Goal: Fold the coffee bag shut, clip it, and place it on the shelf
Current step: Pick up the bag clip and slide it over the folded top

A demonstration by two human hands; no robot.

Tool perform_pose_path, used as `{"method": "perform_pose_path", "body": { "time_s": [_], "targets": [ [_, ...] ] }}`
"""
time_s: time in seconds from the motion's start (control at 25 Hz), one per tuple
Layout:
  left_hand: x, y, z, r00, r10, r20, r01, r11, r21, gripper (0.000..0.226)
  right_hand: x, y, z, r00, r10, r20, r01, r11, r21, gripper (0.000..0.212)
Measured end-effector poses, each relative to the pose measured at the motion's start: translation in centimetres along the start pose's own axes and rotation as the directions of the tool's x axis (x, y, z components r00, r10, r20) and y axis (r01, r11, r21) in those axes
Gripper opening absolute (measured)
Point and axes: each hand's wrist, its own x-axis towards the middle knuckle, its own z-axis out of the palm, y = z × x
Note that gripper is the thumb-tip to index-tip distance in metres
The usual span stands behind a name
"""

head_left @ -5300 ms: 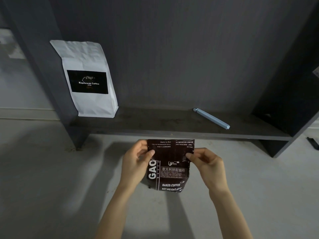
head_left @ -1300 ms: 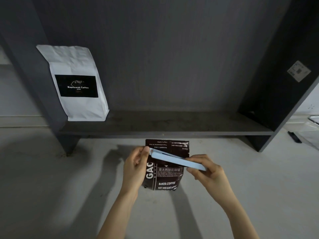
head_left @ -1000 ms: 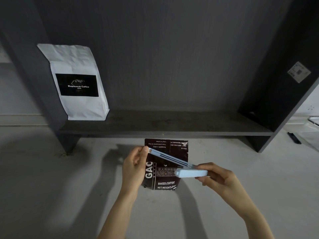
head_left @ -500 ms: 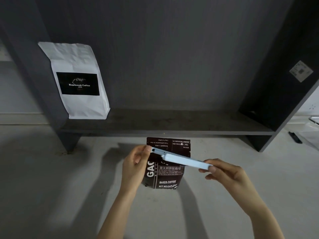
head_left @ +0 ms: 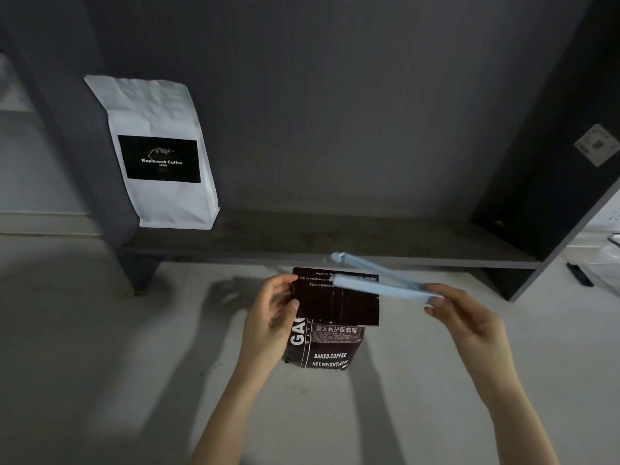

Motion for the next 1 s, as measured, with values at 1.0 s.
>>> {"method": "perform_pose_path", "body": {
  "time_s": [1.0],
  "targets": [
    [0.5, 0.8, -0.4, 0.995, -0.097, -0.026, 0.094, 0.991, -0.096, 0.055, 0.6, 1.1, 6.7, 1.0, -0.021, -0.005, 0.021, 1.0, 0.013, 0.019]
  ]
}}
